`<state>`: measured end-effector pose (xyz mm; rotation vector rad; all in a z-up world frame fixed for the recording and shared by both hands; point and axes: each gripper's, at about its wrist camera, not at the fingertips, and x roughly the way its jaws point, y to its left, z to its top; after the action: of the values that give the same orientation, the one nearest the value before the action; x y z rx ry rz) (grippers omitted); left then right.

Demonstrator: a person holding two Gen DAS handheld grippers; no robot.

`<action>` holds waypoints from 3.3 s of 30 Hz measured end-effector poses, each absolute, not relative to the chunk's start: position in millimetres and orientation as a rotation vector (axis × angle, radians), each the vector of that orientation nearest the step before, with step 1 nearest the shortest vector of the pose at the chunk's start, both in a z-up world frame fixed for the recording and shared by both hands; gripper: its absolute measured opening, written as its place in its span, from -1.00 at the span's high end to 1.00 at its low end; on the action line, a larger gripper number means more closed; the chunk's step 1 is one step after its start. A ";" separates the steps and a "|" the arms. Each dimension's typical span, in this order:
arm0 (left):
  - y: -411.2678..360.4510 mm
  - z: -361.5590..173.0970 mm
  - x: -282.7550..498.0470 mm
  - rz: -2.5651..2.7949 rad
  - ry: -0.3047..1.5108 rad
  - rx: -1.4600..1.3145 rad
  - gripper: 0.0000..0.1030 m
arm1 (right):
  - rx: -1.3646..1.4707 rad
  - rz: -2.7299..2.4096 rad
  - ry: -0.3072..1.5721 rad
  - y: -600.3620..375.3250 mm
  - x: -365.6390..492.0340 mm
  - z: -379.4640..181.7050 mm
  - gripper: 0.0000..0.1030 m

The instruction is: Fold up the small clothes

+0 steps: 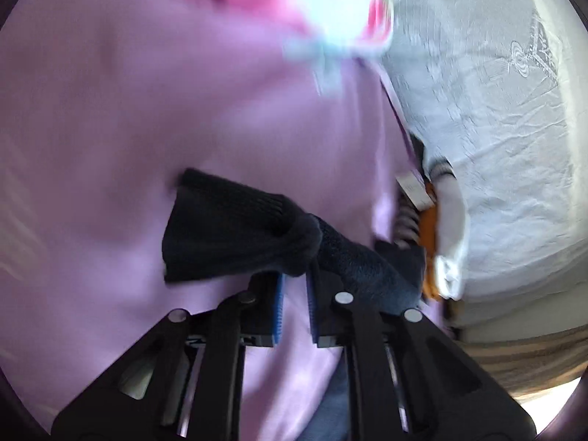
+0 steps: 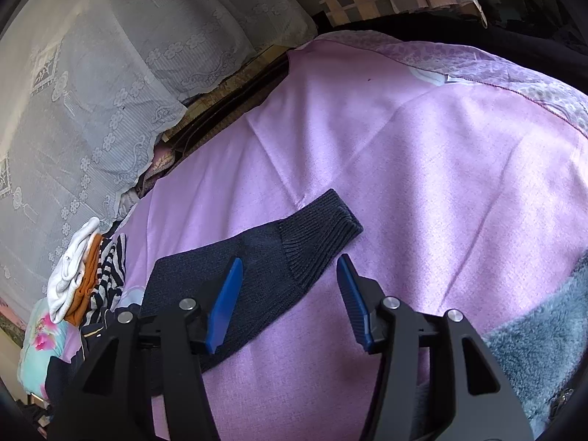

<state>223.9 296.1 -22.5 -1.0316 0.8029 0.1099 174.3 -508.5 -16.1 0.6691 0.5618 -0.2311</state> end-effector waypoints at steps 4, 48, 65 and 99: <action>334.9 31.8 211.9 0.223 0.680 -0.799 0.82 | 0.663 -0.232 0.565 -507.5 175.0 -16.3 -0.05; 370.9 -11.1 150.1 0.567 0.631 -0.697 -0.39 | 0.636 -0.176 0.610 -486.4 154.4 -15.6 -0.32; 300.5 -32.0 185.5 0.401 0.758 -0.593 -0.82 | 0.706 -0.244 0.462 -512.8 170.9 -3.0 0.86; 204.6 -20.5 185.8 0.127 0.876 -0.397 -0.89 | 0.822 0.052 0.707 -401.1 153.7 -54.8 0.77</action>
<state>185.8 204.6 -20.5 -0.3970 0.8758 0.1267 153.7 -401.1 -54.8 0.8221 0.7075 0.0521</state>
